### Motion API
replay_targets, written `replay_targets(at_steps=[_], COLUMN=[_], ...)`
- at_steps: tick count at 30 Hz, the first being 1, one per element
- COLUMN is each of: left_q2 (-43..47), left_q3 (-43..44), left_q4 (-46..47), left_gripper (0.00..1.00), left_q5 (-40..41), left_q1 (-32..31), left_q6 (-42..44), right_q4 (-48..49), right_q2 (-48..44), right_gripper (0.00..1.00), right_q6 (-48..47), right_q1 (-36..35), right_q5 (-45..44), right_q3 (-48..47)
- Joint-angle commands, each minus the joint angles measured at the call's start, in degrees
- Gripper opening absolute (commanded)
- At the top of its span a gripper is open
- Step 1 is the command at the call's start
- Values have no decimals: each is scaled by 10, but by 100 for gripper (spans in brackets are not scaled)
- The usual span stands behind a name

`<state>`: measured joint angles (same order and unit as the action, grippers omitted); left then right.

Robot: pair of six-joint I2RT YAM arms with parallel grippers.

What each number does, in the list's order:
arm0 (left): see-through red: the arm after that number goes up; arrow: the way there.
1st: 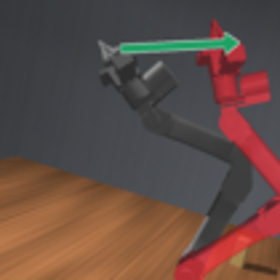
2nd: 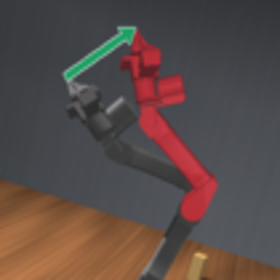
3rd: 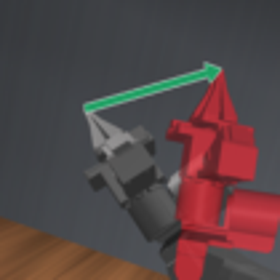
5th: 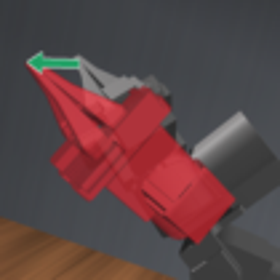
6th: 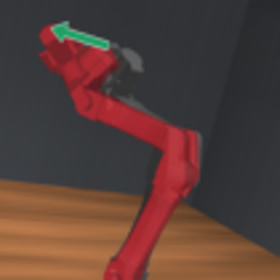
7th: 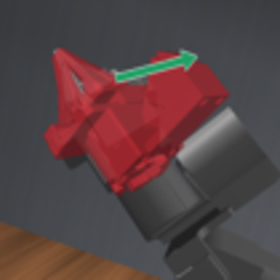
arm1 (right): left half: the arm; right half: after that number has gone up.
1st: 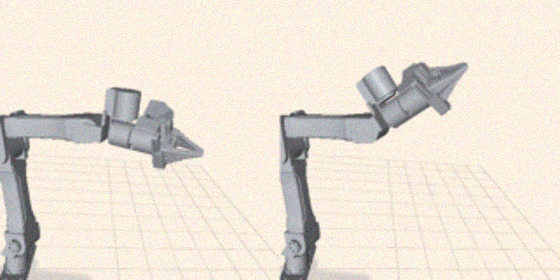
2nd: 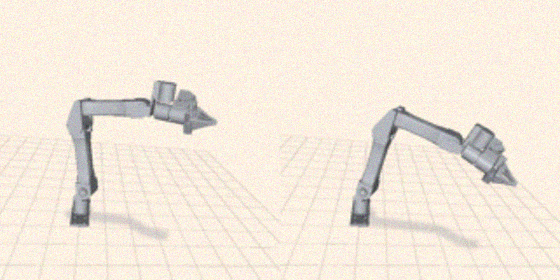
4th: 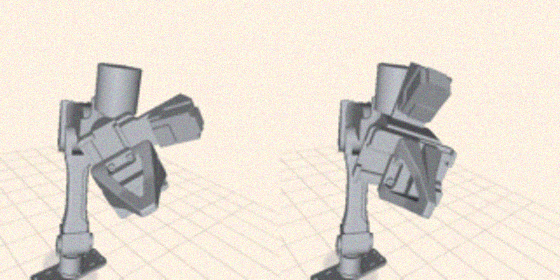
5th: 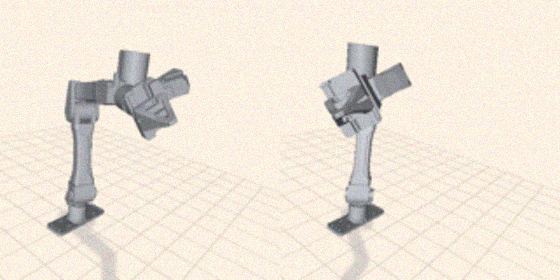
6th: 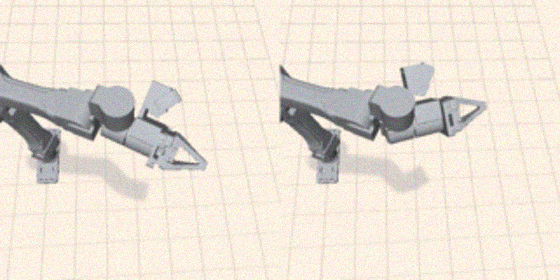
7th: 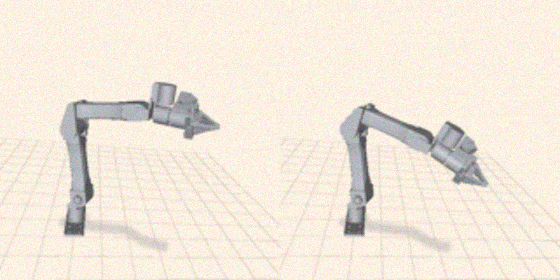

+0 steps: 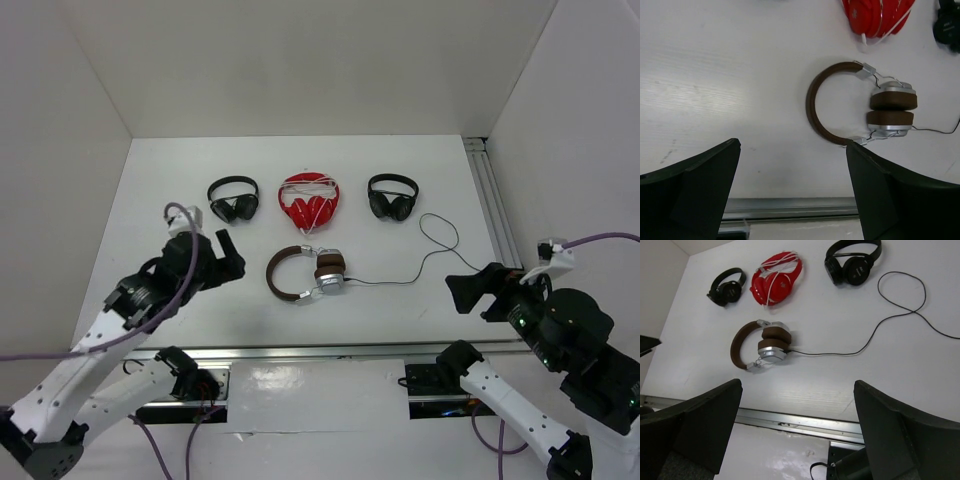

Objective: Wrap the headphones

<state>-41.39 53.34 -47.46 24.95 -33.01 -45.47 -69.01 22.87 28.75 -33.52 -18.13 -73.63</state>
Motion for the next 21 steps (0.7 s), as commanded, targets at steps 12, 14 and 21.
replay_targets(at_steps=[12,14,21], left_q2=[-407,-459,-490], left_q3=[-76,-70,-85], left_q4=[301,301,314], left_gripper=[100,100,66], left_q5=[-103,-89,-83], left_q1=[-7,-7,-18], left_q6=[-58,-58,-74], right_q4=[131,131,131], right_q2=[16,7,-11], right_gripper=[100,100,100], right_q6=[-9,-9,-4], right_q1=[-3,2,2], right_q5=[104,114,121], right_q3=[81,93,98])
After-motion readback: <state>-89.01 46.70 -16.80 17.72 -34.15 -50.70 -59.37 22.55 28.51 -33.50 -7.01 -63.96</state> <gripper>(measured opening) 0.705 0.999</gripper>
